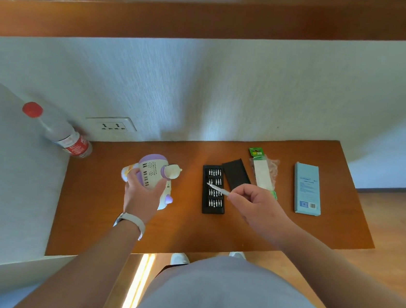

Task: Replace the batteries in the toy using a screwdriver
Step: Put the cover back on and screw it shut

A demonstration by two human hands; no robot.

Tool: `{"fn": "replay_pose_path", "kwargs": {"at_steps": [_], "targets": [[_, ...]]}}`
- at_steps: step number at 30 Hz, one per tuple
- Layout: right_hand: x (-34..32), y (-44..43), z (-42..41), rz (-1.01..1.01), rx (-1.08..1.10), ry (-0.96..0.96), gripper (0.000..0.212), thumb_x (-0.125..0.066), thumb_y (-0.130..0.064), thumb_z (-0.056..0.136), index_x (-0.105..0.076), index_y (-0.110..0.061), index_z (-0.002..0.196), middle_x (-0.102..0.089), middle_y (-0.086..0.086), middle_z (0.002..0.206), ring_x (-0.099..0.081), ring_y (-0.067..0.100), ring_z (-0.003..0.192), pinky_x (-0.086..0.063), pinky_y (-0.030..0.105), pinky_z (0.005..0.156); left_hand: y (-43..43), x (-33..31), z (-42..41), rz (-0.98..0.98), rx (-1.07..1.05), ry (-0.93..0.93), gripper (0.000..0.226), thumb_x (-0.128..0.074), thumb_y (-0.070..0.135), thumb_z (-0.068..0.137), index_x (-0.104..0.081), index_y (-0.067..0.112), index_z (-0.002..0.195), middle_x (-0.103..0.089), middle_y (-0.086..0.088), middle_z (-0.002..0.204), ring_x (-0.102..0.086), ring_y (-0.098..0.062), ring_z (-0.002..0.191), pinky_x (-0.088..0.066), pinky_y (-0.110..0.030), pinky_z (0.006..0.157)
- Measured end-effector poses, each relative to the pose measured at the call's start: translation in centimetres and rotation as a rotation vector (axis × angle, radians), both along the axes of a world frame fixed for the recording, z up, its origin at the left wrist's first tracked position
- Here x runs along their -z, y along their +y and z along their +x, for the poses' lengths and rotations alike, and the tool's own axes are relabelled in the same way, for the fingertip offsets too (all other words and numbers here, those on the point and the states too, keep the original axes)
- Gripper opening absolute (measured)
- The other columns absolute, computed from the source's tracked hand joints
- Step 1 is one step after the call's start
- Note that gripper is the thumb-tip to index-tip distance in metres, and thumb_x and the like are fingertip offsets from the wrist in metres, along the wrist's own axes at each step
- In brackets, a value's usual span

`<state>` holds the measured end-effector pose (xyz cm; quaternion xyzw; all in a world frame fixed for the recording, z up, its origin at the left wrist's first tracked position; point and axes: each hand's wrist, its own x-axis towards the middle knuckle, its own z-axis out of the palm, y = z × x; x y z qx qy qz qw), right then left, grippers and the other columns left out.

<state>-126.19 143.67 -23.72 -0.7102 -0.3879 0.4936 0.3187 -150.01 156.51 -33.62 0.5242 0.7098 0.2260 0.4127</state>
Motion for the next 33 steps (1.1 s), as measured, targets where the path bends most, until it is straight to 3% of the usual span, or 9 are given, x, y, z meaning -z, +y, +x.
{"fn": "replay_pose_path", "kwargs": {"at_steps": [8, 13, 17, 19, 23, 27, 30, 33], "targets": [[-0.1, 1.1, 0.1, 0.046, -0.048, 0.040, 0.018, -0.058, -0.035, 0.096, -0.068, -0.025, 0.083, -0.053, -0.011, 0.057, -0.044, 0.004, 0.051, -0.038, 0.022, 0.051, 0.0, -3.0, 0.8, -0.018, 0.033, 0.085, 0.068, -0.070, 0.039, 0.084, -0.036, 0.027, 0.141, -0.041, -0.002, 0.130, -0.049, -0.026, 0.119, -0.055, -0.045, 0.093], [-0.9, 1.9, -0.1, 0.072, -0.066, 0.090, 0.021, -0.057, -0.035, 0.096, -0.066, -0.026, 0.079, -0.051, -0.006, 0.058, -0.044, 0.007, 0.051, -0.040, 0.025, 0.054, -1.7, -6.4, 1.7, 0.190, 0.095, 0.222, 0.045, -0.066, 0.034, 0.087, -0.051, 0.020, 0.127, -0.048, -0.002, 0.133, -0.046, -0.022, 0.121, -0.048, -0.041, 0.099], [-1.8, 2.1, -0.2, 0.099, -0.084, 0.118, 0.021, -0.056, -0.033, 0.096, -0.065, -0.029, 0.077, -0.051, -0.008, 0.056, -0.043, 0.006, 0.049, -0.041, 0.025, 0.054, -3.7, -9.4, 3.8, 0.269, 0.135, 0.071, 0.025, -0.067, 0.029, 0.090, -0.061, 0.022, 0.114, -0.056, 0.009, 0.115, -0.053, -0.012, 0.108, -0.042, -0.016, 0.083], [-2.2, 2.2, -0.2, 0.104, -0.088, 0.132, 0.020, -0.056, -0.032, 0.097, -0.065, -0.028, 0.079, -0.051, -0.008, 0.055, -0.043, 0.006, 0.048, -0.042, 0.025, 0.054, -4.8, -10.7, 5.1, 0.252, 0.175, -0.033, 0.018, -0.066, 0.028, 0.092, -0.065, 0.027, 0.110, -0.062, 0.015, 0.108, -0.058, -0.004, 0.103, -0.040, -0.010, 0.078], [-3.0, 2.0, 0.1, 0.108, -0.094, 0.255, 0.020, -0.055, -0.029, 0.098, -0.065, -0.022, 0.083, -0.049, -0.002, 0.058, -0.039, 0.010, 0.049, -0.037, 0.024, 0.049, -6.5, -12.5, 7.3, 0.178, 0.273, -0.260, 0.012, -0.064, 0.023, 0.095, -0.069, 0.034, 0.098, -0.071, 0.022, 0.092, -0.063, 0.008, 0.092, -0.048, -0.008, 0.074], [-3.6, 1.7, 0.5, 0.172, -0.102, 0.342, 0.032, -0.051, -0.027, 0.102, -0.067, -0.031, 0.074, -0.049, 0.007, 0.062, -0.037, 0.018, 0.051, -0.034, 0.026, 0.048, -7.1, -13.3, 8.9, 0.116, 0.303, -0.417, 0.012, -0.063, 0.021, 0.097, -0.073, 0.026, 0.103, -0.075, 0.015, 0.090, -0.070, -0.002, 0.089, -0.053, -0.012, 0.072], [-3.4, 1.4, 1.0, 0.186, -0.105, 0.389, 0.030, -0.048, -0.028, 0.103, -0.066, -0.024, 0.080, -0.053, 0.009, 0.064, -0.040, 0.021, 0.052, -0.036, 0.028, 0.050, -7.4, -13.6, 9.8, 0.077, 0.279, -0.505, 0.014, -0.062, 0.021, 0.098, -0.075, 0.026, 0.102, -0.076, 0.009, 0.088, -0.072, -0.005, 0.087, -0.052, -0.012, 0.071], [-3.3, 1.2, 1.7, 0.190, -0.151, 0.325, 0.031, -0.048, -0.035, 0.102, -0.065, -0.030, 0.077, -0.060, 0.005, 0.065, -0.049, 0.018, 0.054, -0.043, 0.024, 0.052, -7.6, -13.7, 10.4, 0.074, 0.263, -0.509, 0.014, -0.062, 0.022, 0.098, -0.076, 0.027, 0.099, -0.076, 0.007, 0.088, -0.072, -0.009, 0.088, -0.055, -0.018, 0.073]]}}
